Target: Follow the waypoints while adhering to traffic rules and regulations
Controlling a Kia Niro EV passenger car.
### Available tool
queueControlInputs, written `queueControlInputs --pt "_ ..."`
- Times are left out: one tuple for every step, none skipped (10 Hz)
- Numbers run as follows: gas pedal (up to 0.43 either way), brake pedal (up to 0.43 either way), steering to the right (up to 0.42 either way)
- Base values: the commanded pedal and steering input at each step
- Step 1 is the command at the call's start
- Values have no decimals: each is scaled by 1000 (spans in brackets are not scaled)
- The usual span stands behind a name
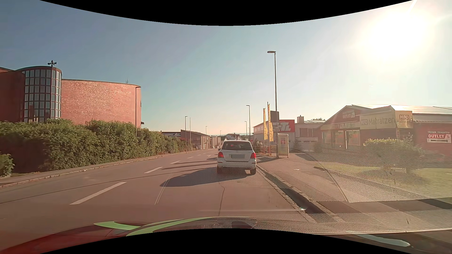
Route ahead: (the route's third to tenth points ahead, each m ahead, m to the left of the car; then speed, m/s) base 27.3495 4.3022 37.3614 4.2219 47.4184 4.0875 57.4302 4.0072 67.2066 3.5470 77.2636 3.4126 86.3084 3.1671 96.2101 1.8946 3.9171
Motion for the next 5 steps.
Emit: queueControlInputs --pt "39 0 1" --pt "47 0 -1" --pt "47 0 -3" --pt "47 0 -6" --pt "59 0 -7"
